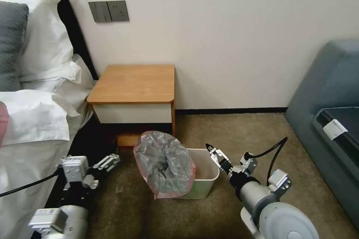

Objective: Pick up the garbage bag from the table and place it over the trash can.

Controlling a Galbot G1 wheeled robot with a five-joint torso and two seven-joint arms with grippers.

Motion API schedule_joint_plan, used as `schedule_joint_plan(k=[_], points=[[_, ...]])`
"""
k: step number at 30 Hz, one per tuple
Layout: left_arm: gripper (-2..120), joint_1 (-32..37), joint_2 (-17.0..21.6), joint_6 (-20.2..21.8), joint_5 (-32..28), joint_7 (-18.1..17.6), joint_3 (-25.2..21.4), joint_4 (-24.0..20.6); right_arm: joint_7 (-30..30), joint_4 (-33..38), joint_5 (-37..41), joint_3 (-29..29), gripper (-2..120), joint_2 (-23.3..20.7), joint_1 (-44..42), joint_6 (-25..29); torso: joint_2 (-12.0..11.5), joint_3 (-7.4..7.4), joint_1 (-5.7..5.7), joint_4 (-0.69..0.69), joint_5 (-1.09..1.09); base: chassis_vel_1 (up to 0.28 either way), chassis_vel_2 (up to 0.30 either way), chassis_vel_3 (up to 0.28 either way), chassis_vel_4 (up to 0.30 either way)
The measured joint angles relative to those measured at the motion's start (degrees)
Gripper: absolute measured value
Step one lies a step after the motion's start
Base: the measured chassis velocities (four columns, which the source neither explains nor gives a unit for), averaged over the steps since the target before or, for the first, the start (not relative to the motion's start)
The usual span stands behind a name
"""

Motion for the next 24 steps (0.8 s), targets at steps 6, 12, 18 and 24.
schedule_joint_plan(k=[6, 12, 18, 24], points=[[96, -1.31, 1.42, 2.54, 0.71, -0.53, 6.07, 0.82, -0.18, 0.14, -1.76, 0.02, 100, 0.34, -0.46, 0.16, 0.0, 0.0, 0.0, 0.0, 0.0, 0.0, 0.0, 0.0, 0.0], [93, -3.21, 2.22, 5.31, -0.97, -2.4, 8.75, 5.16, -0.62, 0.33, -3.72, -0.07, 100, 0.83, -1.4, 0.31, 0.0, 0.0, 0.0, 0.0, 0.0, 0.0, 0.0, 0.0, 0.0], [79, -5.71, 2.29, 5.44, -1.27, -2.55, 10.81, 10.03, -1.25, 0.34, -5.8, -0.22, 100, 1.36, -2.64, 0.38, 0.0, 0.0, 0.0, 0.0, -0.01, 0.0, 0.0, 0.0, 0.0], [70, -6.78, 2.31, 5.77, -1.28, -3.34, 11.17, 12.82, -1.46, 0.25, -6.71, -0.15, 100, 1.89, -3.39, 0.44, 0.0, 0.0, 0.0, 0.0, 0.0, 0.0, 0.0, 0.0, 0.0]])
